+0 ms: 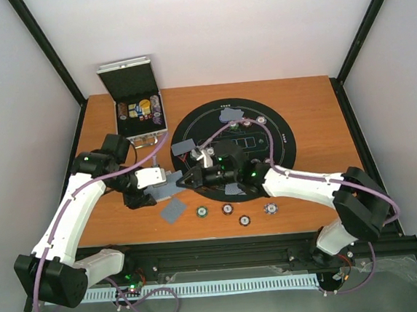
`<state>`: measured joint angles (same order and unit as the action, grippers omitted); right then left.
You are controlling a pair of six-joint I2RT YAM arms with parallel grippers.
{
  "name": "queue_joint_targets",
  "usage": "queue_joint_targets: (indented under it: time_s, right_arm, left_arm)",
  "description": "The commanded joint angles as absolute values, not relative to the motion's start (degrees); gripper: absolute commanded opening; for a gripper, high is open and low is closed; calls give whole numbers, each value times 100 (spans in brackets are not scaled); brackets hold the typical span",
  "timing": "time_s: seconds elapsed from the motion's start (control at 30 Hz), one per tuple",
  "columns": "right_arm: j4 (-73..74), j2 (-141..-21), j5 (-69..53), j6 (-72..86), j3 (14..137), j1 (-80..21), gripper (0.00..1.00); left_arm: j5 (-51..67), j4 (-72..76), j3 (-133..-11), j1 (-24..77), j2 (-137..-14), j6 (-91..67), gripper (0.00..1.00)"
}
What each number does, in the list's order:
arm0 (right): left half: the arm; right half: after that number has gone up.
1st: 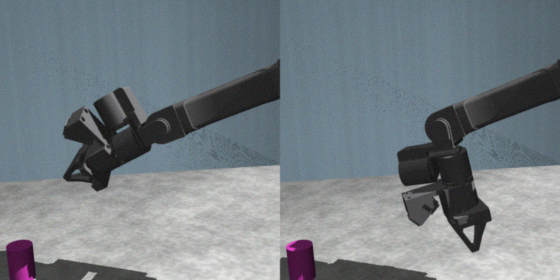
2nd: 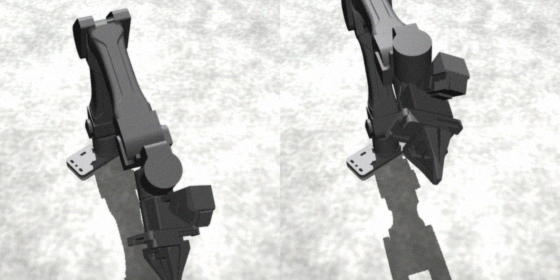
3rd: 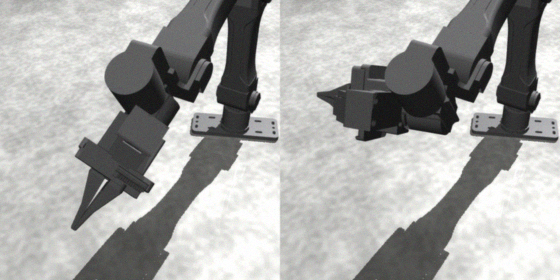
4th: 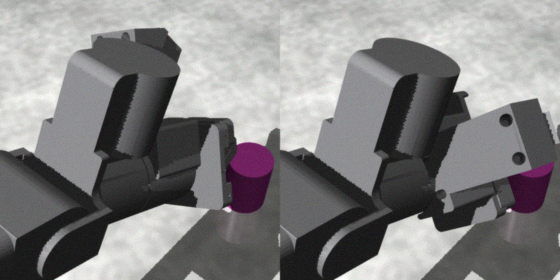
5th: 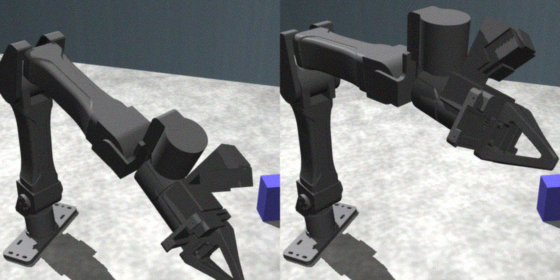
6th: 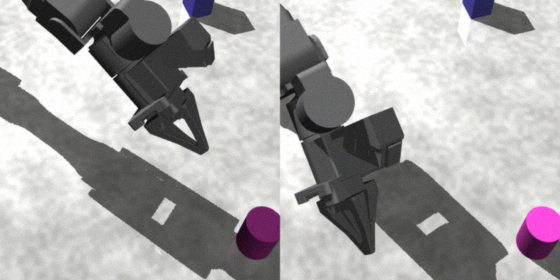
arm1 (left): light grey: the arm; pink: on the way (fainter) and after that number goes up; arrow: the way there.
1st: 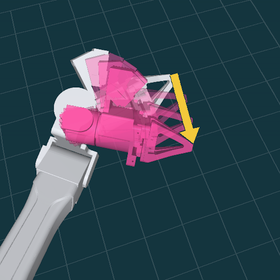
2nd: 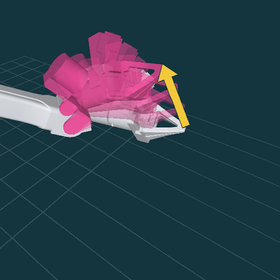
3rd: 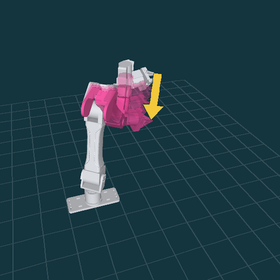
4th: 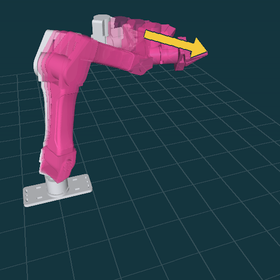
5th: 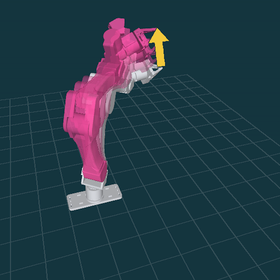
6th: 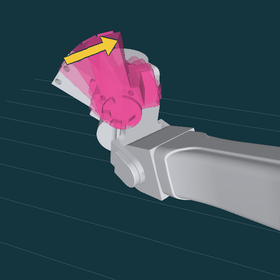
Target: Distribute texas hold em gaming equipment
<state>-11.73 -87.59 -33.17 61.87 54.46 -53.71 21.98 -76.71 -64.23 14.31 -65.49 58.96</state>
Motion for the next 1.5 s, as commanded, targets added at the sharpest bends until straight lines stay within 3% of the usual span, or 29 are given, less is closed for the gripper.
queue_joint_targets:
  time_s: [0.0, 0.37, 0.6, 1.27, 1.37, 1.47]
  right_arm:
    - [-870, -8254, -3257, 6027, 5048, -5027, 3]
    - [250, -6869, -3471, 5438, 3821, -3573, 3]
    - [762, -6732, -3691, 4801, 3012, -2377, 3]
    - [-433, -8510, -3690, 5017, 3094, -2338, 3]
    - [-160, -8425, -3545, 4893, 3121, -2336, 8]
    - [295, -8143, -3321, 4696, 3221, -2338, 20]
  left_arm:
    - [2127, -7736, -6460, 1424, -6486, 5959, 1]
    - [2113, -7733, -6451, 1424, -6487, 5977, 1]
    - [2153, -7748, -6507, 1424, -6512, 5950, 1]
    - [2183, -7748, -6540, 1425, -6554, 5914, 1]
    - [2170, -7752, -6535, 1424, -6548, 5924, 1]
    - [2194, -7759, -6522, 1428, -6556, 5935, 1]
